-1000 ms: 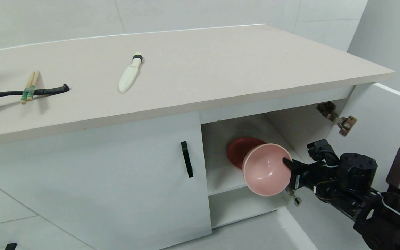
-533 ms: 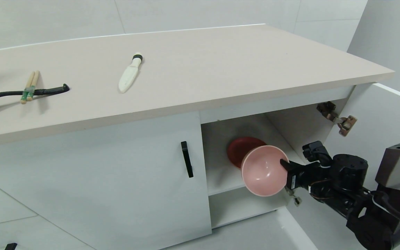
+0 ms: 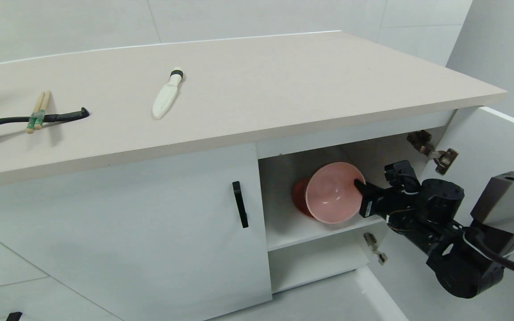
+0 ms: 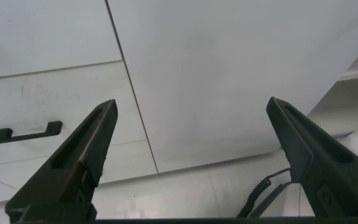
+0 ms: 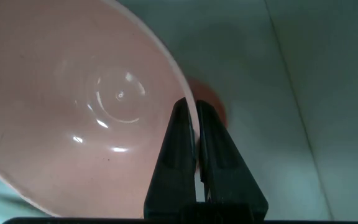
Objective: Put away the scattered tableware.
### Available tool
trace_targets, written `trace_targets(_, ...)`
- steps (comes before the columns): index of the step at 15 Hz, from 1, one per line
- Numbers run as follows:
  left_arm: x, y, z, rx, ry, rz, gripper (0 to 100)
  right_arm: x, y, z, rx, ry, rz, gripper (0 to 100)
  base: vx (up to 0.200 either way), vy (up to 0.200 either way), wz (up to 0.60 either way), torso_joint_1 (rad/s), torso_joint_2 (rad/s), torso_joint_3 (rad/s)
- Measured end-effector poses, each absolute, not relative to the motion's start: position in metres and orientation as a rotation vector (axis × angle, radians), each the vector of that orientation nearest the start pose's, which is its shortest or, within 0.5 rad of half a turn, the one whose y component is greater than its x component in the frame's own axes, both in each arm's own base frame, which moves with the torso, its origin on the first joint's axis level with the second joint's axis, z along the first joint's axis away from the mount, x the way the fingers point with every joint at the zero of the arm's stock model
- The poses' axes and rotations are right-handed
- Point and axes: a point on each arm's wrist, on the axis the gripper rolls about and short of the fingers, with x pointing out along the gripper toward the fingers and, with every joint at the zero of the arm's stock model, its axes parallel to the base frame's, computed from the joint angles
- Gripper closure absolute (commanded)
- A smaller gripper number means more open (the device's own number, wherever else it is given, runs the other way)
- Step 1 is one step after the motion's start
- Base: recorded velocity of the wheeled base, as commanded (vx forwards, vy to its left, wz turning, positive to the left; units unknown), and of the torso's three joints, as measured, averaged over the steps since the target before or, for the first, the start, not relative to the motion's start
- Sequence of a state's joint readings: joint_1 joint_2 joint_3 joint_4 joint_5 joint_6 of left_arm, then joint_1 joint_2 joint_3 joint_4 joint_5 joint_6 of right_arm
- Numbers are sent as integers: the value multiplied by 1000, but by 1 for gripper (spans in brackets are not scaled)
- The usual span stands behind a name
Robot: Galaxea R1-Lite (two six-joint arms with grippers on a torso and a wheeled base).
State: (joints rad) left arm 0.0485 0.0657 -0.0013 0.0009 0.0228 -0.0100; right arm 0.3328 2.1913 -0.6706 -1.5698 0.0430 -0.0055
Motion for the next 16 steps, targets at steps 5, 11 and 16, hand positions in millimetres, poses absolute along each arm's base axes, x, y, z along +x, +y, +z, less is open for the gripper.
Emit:
trace_targets(5, -18, 0, 77, -13, 66, 74, 0, 369, 119, 76, -3, -2, 362, 100, 0, 0, 0, 0, 0, 0)
trace_targets(11, -18, 0, 77, -8, 67, 74, 0, 394, 117, 76, 5, 49, 342, 100, 0, 0, 0, 0, 0, 0)
trace_targets(16, -18, 0, 77, -7, 67, 74, 0, 388, 117, 72, 0, 77, 344, 100, 0, 0, 0, 0, 0, 0)
